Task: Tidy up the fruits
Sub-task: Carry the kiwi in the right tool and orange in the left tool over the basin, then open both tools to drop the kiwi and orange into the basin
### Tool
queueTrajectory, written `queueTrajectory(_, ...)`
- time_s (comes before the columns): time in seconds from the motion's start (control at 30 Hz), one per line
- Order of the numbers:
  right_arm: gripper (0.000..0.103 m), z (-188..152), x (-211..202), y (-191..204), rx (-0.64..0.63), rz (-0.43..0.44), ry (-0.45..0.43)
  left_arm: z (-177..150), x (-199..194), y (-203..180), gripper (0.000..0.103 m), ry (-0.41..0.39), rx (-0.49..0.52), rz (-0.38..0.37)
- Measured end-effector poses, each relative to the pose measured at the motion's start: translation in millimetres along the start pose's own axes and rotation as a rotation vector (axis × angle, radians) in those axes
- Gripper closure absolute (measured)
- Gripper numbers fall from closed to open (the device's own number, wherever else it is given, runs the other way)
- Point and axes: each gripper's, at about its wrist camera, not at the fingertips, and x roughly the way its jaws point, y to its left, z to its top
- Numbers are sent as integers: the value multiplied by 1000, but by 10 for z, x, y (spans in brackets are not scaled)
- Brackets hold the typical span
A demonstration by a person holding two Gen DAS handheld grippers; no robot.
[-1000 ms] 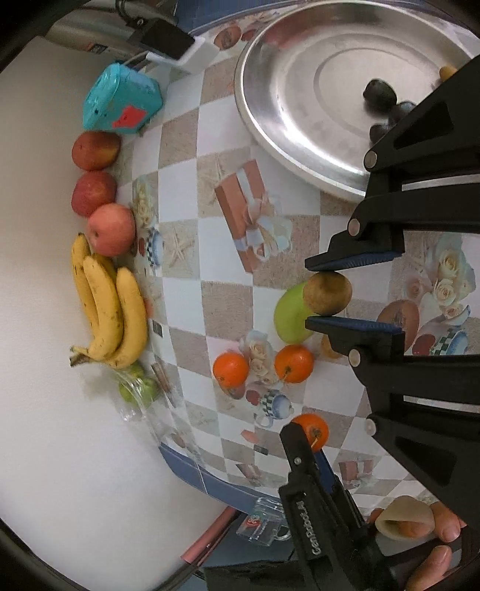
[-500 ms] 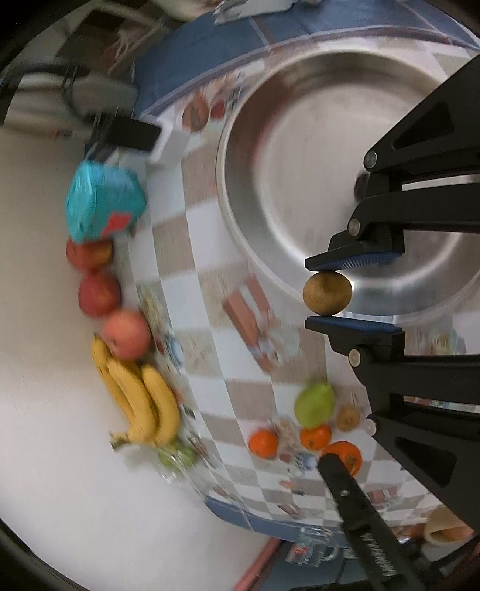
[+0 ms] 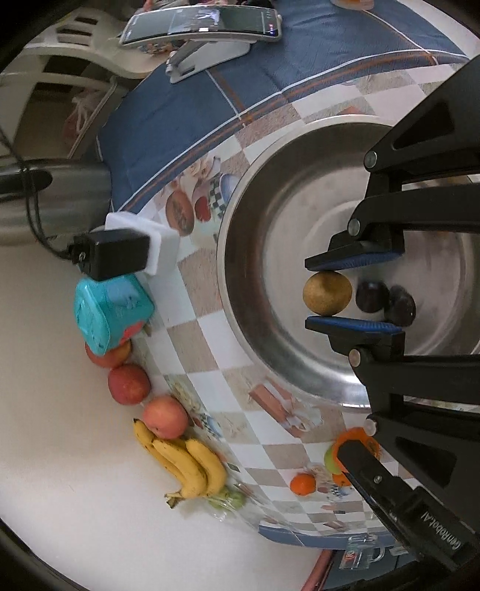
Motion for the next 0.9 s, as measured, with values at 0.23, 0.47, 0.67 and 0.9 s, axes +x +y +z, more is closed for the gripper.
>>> queueTrajectory(0.23, 77, -13, 113, -89, 23, -22, 33, -59, 266, -181, 65, 25, 72, 10)
queueTrajectory(0.47, 77, -19, 144, -108, 33, -19, 43, -89, 365, -190, 64, 37, 80, 31)
queueTrajectory(0.67, 68, -5, 156, -105, 31, -46, 47, -73, 337, -184, 58, 29, 80, 36)
queueTrajectory(0.9, 68, 12, 106, -92, 23, -57, 36, -20, 239, -127, 56, 14, 56, 40)
